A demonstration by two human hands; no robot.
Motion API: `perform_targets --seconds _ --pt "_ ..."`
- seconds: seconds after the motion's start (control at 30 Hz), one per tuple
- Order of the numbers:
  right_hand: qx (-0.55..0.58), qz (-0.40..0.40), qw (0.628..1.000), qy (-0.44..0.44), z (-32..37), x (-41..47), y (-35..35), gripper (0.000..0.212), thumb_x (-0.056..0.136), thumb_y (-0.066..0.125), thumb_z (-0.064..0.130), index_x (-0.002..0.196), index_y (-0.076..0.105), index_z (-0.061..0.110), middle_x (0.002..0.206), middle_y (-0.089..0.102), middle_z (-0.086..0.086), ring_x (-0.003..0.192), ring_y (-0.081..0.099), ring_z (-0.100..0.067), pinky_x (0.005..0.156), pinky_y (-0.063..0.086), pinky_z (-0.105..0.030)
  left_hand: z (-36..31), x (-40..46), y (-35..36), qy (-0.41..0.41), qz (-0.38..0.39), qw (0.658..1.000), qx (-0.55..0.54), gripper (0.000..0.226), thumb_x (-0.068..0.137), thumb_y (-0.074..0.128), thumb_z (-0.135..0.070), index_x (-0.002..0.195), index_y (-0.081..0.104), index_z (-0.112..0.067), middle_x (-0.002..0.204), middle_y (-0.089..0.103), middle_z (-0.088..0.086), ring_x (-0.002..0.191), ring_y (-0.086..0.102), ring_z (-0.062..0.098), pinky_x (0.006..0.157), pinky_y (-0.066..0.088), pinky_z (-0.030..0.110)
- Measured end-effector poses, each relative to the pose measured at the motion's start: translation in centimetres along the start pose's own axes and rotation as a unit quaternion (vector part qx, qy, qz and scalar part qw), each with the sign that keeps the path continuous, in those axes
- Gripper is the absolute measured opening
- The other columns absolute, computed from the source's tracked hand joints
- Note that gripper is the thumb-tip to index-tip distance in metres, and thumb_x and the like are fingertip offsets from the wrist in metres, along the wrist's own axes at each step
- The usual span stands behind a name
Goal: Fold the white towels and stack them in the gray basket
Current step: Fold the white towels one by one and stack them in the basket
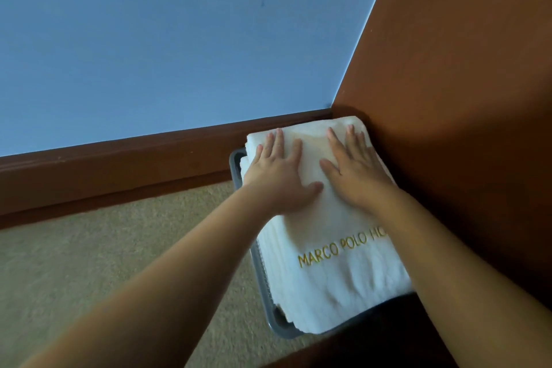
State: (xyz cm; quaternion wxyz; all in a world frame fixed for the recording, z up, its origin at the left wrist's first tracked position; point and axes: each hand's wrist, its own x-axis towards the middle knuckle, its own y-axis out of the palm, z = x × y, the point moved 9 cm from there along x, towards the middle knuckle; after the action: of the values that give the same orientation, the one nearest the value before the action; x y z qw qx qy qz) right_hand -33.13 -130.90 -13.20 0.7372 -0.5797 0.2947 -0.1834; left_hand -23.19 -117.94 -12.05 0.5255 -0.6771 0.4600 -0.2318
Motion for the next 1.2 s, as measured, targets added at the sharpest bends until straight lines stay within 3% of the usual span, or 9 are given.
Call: perform_targets --seconds 0.13,0.23,0.43,0.6,0.7,0.83,1.0,1.2 --pt "-0.021 -0.032 0.999 0.0 0.2 -5.9 1.7 0.063 0.104 0.013 0.064 0.159 -0.014 0.05 0.168 -0.031 0.003 0.155 -0.027 -0.022 0.127 -0.013 -0.045 -2.0 -6.2 2.6 0.044 0.023 0.999 -0.001 0.14 0.067 0.04 -0.104 0.164 -0.017 -0.02 0.166 -0.035 0.014 0.153 -0.034 0.031 0.129 -0.01 0.049" --pt "-0.027 -0.061 0.998 0.004 -0.6 -7.1 3.2 0.062 0.104 0.014 0.064 0.16 -0.009 0.052 0.17 -0.025 0.004 0.157 -0.024 -0.02 0.128 -0.012 -0.043 -1.6 -7.0 5.3 0.041 0.015 0.999 -0.015 0.148 0.059 0.042 -0.108 0.161 -0.025 -0.025 0.165 -0.038 0.008 0.152 -0.037 0.026 0.129 -0.009 0.047" --pt "-0.01 -0.03 0.999 0.006 -0.6 -5.6 2.9 0.06 0.104 0.016 0.064 0.16 -0.002 0.054 0.172 -0.019 0.004 0.158 -0.019 -0.02 0.128 -0.01 -0.042 -1.4 -5.6 4.7 0.03 0.029 0.999 -0.01 0.148 0.059 0.043 -0.108 0.164 -0.018 -0.023 0.169 -0.029 0.01 0.156 -0.028 0.028 0.13 -0.007 0.048" --pt "0.013 -0.03 0.999 -0.011 4.1 -7.3 -0.1 0.064 0.102 0.01 0.064 0.163 0.003 0.047 0.173 -0.014 0.008 0.158 -0.019 -0.018 0.128 -0.011 -0.049 1.9 -10.4 0.9 0.031 -0.013 0.999 -0.016 0.122 0.078 0.04 -0.097 0.166 -0.007 -0.027 0.173 -0.018 0.006 0.159 -0.017 0.026 0.13 -0.004 0.046" --pt "0.031 -0.064 0.993 -0.095 12.3 -8.4 -1.6 0.067 0.099 0.003 0.067 0.163 0.003 0.045 0.172 -0.013 0.009 0.158 -0.018 -0.019 0.127 -0.011 -0.051 8.8 -16.6 -1.6 -0.036 -0.088 0.995 -0.032 0.102 0.09 0.039 -0.087 0.166 -0.005 -0.035 0.174 -0.014 0.001 0.16 -0.016 0.021 0.127 -0.007 0.039" --pt "0.038 -0.081 0.967 -0.238 27.2 -10.0 -1.3 0.066 0.104 0.014 0.064 0.164 0.01 0.039 0.174 -0.002 0.002 0.16 -0.009 -0.023 0.128 -0.004 -0.054 21.7 -28.2 -4.5 -0.2 -0.159 0.965 -0.059 0.095 0.091 0.041 -0.083 0.165 -0.002 -0.041 0.175 -0.004 -0.007 0.16 -0.008 0.015 0.128 0.008 0.038" --pt "0.029 -0.045 0.916 -0.397 47.4 -15.5 2.1 0.067 0.104 0.02 0.063 0.163 -0.002 0.043 0.172 -0.014 0.003 0.159 -0.012 -0.024 0.129 0.001 -0.054 35.2 -45.0 -7.9 -0.365 -0.226 0.901 -0.061 0.09 0.093 0.044 -0.078 0.166 0.008 -0.039 0.174 0.008 -0.008 0.161 0.003 0.016 0.128 0.014 0.038" --pt "0.017 0.031 0.847 -0.531 69.9 -25.2 9.2 0.072 0.103 0.023 0.065 0.163 -0.009 0.042 0.171 -0.02 0.003 0.16 -0.01 -0.026 0.129 0.006 -0.053 48.8 -64.1 -8.2 -0.505 -0.31 0.8 -0.095 0.076 0.097 0.047 -0.067 0.164 0.023 -0.038 0.171 0.024 -0.006 0.158 0.016 0.018 0.127 0.023 0.041"
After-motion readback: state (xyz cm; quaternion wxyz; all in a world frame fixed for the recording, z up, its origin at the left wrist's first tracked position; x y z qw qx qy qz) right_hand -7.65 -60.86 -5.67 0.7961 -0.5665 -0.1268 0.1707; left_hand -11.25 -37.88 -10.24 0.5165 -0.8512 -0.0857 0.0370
